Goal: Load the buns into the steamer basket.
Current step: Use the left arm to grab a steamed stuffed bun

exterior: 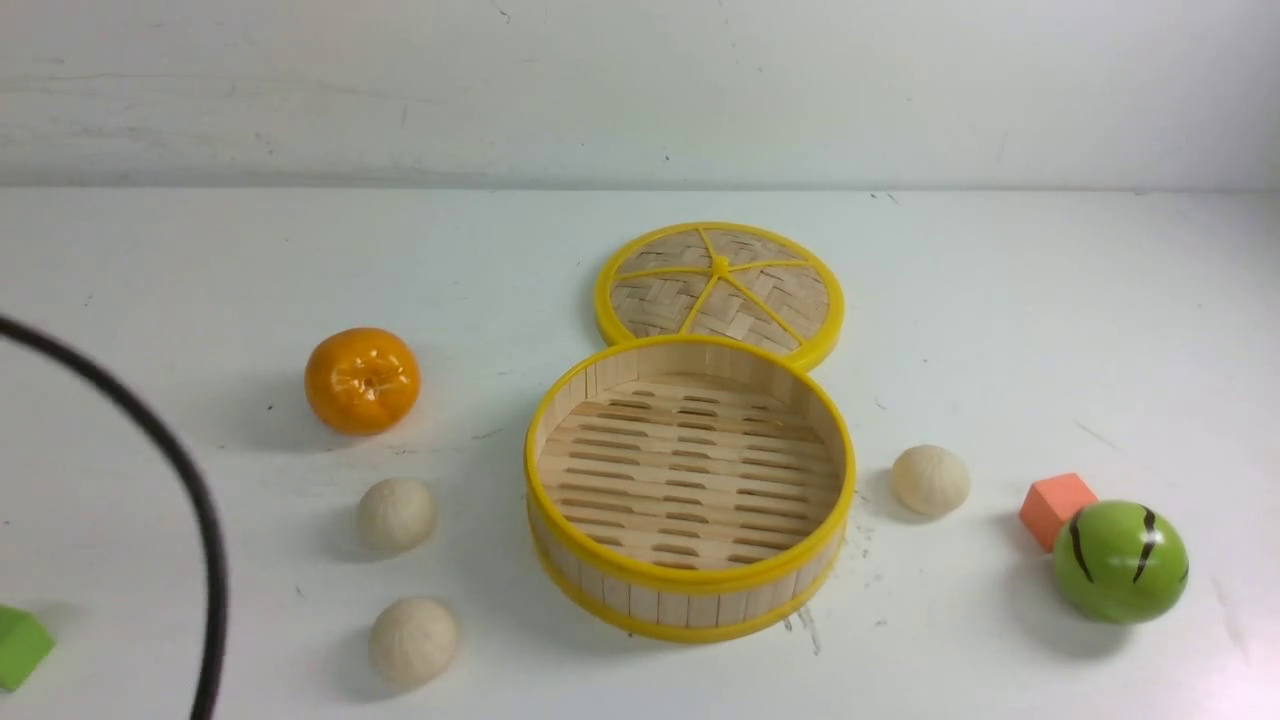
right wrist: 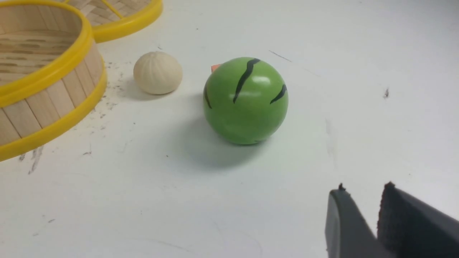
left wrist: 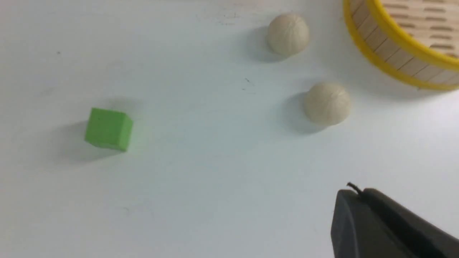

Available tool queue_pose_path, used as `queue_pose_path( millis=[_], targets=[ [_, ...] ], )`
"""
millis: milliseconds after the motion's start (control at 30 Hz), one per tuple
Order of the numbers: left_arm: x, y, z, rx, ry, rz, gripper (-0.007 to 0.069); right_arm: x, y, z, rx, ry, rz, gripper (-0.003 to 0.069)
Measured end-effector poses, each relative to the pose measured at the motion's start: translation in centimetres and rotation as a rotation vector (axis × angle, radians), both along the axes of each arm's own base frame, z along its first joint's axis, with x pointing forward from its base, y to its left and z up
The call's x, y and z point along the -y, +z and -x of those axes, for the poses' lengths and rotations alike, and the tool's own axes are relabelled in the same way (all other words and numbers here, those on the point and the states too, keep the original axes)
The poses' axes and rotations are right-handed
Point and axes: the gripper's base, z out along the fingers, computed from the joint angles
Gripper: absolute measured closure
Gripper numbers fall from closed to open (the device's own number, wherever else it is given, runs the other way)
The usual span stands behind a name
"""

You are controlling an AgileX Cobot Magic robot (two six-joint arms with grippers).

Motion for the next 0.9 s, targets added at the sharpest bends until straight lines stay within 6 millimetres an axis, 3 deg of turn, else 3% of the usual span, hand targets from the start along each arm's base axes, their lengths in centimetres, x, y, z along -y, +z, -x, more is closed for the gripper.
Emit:
queue_pose_path(
  millis=[67,100,167,267,367,467,500,567,600,667,733,767,900],
  targets=[
    [0.7,0.6,-2.3,-0.036,-0.059,-0.04,0.0638,0.0,0.0,0.0,0.0,0.0,0.0,0.0495],
    [0.7,0.6,-2.5,-0.04,-0.059,-0.043,0.0638,0.0,0.0,0.0,0.0,0.0,0.0,0.0495],
    [1.9,0.8,-5.6,-0.085,-0.09,-0.076,0.0635,0.0,0.0,0.0,0.0,0.0,0.0,0.0491],
    [3.3,0.3,-8.4,-0.138,-0.095,-0.099,0.0585,0.0,0.0,0.0,0.0,0.0,0.0,0.0487],
    [4.7,-0.9,-11.2,-0.199,-0.111,-0.123,0.0456,0.0,0.0,0.0,0.0,0.0,0.0,0.0482],
    [6.4,-2.8,-13.7,-0.239,-0.147,-0.141,0.0274,0.0,0.0,0.0,0.0,0.0,0.0,0.0475],
    [6.4,-2.8,-13.8,-0.236,-0.147,-0.14,0.0274,0.0,0.0,0.0,0.0,0.0,0.0,0.0475],
    [7.7,-5.0,-15.9,-0.261,-0.169,-0.147,0.0125,0.0,0.0,0.0,0.0,0.0,0.0,0.0472],
    [7.7,-5.0,-15.9,-0.261,-0.169,-0.147,0.0125,0.0,0.0,0.0,0.0,0.0,0.0,0.0472],
    [8.3,-7.1,-17.6,-0.287,-0.148,-0.141,0.005,0.0,0.0,0.0,0.0,0.0,0.0,0.047],
    [8.6,-8.2,-18.4,-0.298,-0.13,-0.141,0.0032,0.0,0.0,0.0,0.0,0.0,0.0,0.047],
    [8.8,-10.1,-19.7,-0.315,-0.109,-0.16,0.0026,0.0,0.0,0.0,0.0,0.0,0.0,0.0469],
    [9.0,-13.2,-21.7,-0.317,-0.086,-0.207,0.0057,0.0,0.0,0.0,0.0,0.0,0.0,0.0464]
  ],
)
